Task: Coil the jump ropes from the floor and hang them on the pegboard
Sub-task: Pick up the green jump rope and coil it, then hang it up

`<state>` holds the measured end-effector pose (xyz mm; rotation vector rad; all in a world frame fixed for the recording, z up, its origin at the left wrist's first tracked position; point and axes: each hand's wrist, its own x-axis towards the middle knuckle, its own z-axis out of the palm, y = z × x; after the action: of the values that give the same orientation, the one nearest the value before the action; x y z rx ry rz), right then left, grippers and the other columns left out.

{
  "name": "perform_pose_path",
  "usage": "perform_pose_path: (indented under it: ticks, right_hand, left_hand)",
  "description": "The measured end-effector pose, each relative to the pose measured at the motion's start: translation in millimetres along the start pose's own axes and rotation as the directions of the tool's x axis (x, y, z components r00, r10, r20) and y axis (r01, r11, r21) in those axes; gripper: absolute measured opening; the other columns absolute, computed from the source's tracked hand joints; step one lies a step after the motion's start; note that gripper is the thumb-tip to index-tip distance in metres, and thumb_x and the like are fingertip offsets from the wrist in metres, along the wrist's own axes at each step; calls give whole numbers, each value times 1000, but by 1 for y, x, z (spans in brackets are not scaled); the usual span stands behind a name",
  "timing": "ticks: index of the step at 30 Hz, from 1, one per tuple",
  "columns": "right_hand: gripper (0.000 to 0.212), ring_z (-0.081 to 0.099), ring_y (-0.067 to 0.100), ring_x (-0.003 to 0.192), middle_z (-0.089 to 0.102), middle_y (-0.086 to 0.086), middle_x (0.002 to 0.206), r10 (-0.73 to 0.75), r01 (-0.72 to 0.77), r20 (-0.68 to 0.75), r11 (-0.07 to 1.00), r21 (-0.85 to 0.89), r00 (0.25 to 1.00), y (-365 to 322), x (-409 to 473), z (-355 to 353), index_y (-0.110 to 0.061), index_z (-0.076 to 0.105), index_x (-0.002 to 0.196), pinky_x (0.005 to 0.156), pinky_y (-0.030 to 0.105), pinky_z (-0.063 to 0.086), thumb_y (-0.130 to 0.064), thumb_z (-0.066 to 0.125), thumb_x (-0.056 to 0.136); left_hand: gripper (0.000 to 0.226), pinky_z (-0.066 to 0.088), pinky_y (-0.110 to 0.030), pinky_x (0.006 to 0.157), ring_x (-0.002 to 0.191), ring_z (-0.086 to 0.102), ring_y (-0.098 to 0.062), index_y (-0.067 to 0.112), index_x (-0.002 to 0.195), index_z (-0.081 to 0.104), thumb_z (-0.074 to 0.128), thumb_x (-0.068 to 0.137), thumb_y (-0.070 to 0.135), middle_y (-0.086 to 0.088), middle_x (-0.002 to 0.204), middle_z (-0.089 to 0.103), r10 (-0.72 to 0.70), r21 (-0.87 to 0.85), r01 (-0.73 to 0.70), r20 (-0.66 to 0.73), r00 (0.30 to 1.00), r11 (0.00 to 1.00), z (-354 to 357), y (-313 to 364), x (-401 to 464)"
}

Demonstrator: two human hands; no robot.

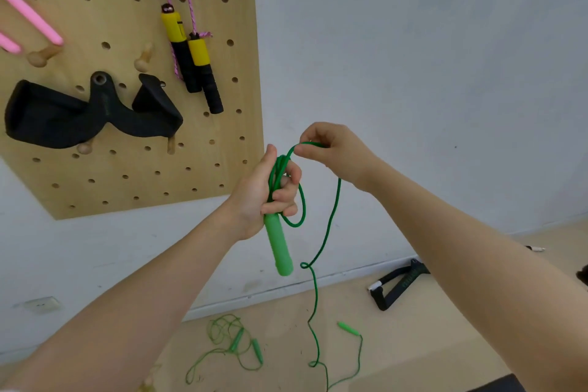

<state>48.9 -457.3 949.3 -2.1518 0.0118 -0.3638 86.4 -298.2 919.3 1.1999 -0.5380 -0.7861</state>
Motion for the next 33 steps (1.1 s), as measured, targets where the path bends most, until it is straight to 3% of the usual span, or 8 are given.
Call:
perform_pose_path:
  ticks: [3,9,12,16,21,24,27,33]
  right_hand:
    - [28,38,9,57,43,-7,60,58,-61,89,998,27,994,12,-5,12,-13,59,75,59,24,36,-28,47,96]
    - [33,39,13,53,50,2,66,166,-159,405,986,-52,899,26,-21,35,-17,51,75,55,25,39,-15,27,99]
    - [27,42,15,52,52,3,69,247,-160,521,965,-207,817,31,-25,32,-13,53,100,58,27,44,-14,26,98]
    - [31,48,18,54,55,5,72,294,-131,698,951,-279,652,25,-39,30,-5,44,126,63,28,45,-6,32,97]
    - [20,44,16,54,49,-7,55,13,114,610,979,-169,793,-15,-38,5,-4,66,87,53,24,39,-22,58,90]
    - [24,34,9,50,46,-4,54,-119,164,388,983,-85,914,-24,-31,-9,-2,67,79,50,20,31,-23,61,88]
    - [17,33,3,46,43,-14,49,-124,120,112,992,39,986,-13,-22,-15,-8,67,78,49,14,29,-20,61,88]
    - [28,38,8,53,47,-6,58,38,-41,154,999,10,987,25,-27,8,-20,65,68,55,21,32,-25,52,93]
  left_hand:
    - [53,32,-18,38,24,17,-3,15,60,53,31,89,52,8,37,25,-9,-182,29,108,994,983,11,11,-6]
    - [38,42,-19,46,32,32,-6,2,97,59,31,102,27,5,46,37,164,110,-148,-160,973,983,26,-1,-1]
    - [32,57,-27,70,75,68,-13,3,116,53,39,100,27,-1,79,70,134,53,-124,-282,950,991,19,-10,3]
    - [37,36,-29,105,120,45,-5,18,135,44,43,100,27,10,135,47,171,212,-67,-520,837,975,4,-14,9]
    - [33,31,-25,102,126,43,-12,27,132,49,41,100,28,9,134,49,197,569,134,-482,853,811,-18,-17,0]
    - [26,48,-26,88,87,68,-19,17,116,60,43,99,26,-3,97,72,71,480,112,-347,935,870,-15,-21,-9]
    - [42,47,-23,60,35,41,-14,3,103,63,27,102,26,-1,44,52,42,253,2,-169,985,968,5,-21,-20]
    - [48,35,-17,45,28,16,-3,6,98,70,41,88,43,10,36,20,108,-203,-84,110,988,976,35,-9,-30]
